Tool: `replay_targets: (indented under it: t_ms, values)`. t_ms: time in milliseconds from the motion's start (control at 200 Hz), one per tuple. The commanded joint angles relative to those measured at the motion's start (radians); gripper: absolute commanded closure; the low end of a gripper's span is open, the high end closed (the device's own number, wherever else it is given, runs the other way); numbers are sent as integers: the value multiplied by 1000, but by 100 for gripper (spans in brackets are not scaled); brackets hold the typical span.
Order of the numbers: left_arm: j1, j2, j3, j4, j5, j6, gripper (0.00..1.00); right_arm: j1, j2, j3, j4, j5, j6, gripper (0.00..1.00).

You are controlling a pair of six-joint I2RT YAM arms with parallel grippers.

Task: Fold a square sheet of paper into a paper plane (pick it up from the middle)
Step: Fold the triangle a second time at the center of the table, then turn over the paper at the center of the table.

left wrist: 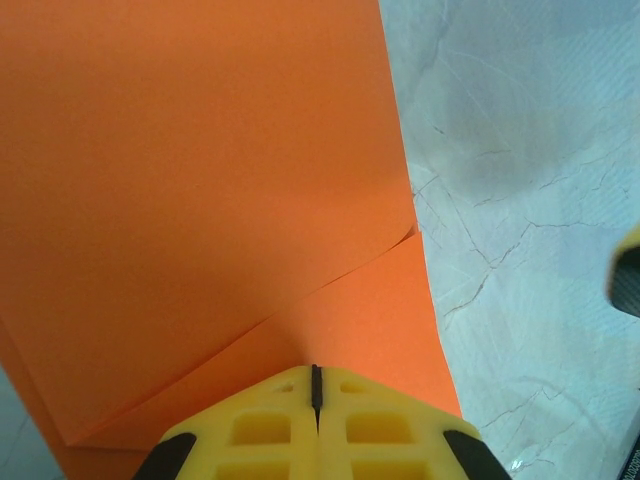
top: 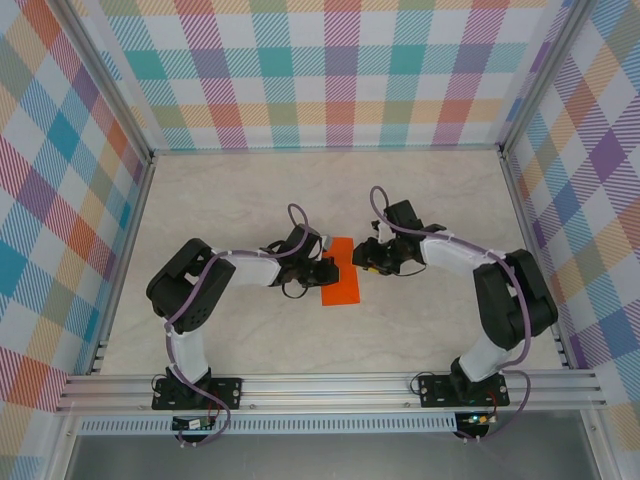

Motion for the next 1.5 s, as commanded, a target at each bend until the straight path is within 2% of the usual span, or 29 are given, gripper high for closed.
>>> replay_targets:
  t_ms: [0,75,190,315,410,585,680,730,860,1315,1495]
  values:
    - [0,-1,10,-45,-16,-3,98,-15,56,44,24,-46,-46,58]
    - [0,-40,7,-33,-8,-20,93,-21,94,65,27,-87,-66,58]
    - [0,-119,-10,-19,-33,-62,75,-21,135,83,30,-133,-93,61]
    - [0,-178,-28,-61,-116,-110,58,-20,159,96,17,-139,-118,62]
    - [0,-198,-46,-77,-160,-150,52,-21,180,104,5,-150,-139,61]
    - [0,-194,-71,-61,-145,-204,45,-21,201,104,0,-203,-170,62]
    - [0,-186,-83,-25,-108,-233,44,-21,194,91,11,-215,-176,71]
    - [0,-179,-89,-3,-86,-250,43,-21,191,89,7,-175,-164,80]
    - [2,-164,-104,38,-52,-278,42,-32,155,52,48,-106,-125,89]
    - [2,-97,-103,133,25,-283,44,-41,137,32,78,-99,-96,92]
    - [2,-57,-75,148,36,-274,52,-44,136,29,76,-101,-96,91]
